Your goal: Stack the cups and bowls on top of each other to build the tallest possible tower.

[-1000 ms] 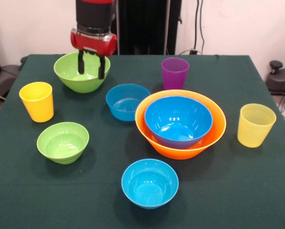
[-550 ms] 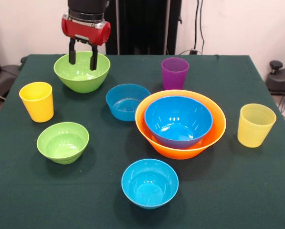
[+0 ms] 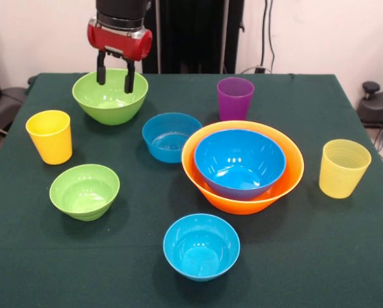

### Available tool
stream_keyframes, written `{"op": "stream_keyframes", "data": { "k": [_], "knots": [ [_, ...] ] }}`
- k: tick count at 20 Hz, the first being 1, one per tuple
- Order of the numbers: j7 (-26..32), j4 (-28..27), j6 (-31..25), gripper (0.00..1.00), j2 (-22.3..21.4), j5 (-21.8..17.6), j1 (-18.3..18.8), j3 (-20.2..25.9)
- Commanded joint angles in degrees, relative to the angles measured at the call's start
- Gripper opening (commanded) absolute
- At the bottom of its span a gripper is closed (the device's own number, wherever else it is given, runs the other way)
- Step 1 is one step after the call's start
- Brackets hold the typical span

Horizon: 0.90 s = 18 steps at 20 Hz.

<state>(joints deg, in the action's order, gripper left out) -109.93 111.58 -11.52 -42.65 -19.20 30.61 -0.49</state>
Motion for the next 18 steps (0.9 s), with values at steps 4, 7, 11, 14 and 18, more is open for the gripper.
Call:
{"op": "stream_keyframes", "data": {
  "k": [4,7,11,14,18],
  "knots": [
    [-14.1,4.9,1.4,1.0,2.3,7.2,-1.4,-0.8],
    [-15.3,6.1,1.2,1.0,1.9,9.4,-0.6,-1.5],
    [-15.6,7.0,1.0,1.0,1.4,11.1,0.4,-1.1],
    [-15.3,6.9,1.9,1.0,1.7,10.8,0.5,-1.0],
    [-15.3,7.3,0.2,1.0,0.2,11.6,0.2,-0.2]
  ]
}}
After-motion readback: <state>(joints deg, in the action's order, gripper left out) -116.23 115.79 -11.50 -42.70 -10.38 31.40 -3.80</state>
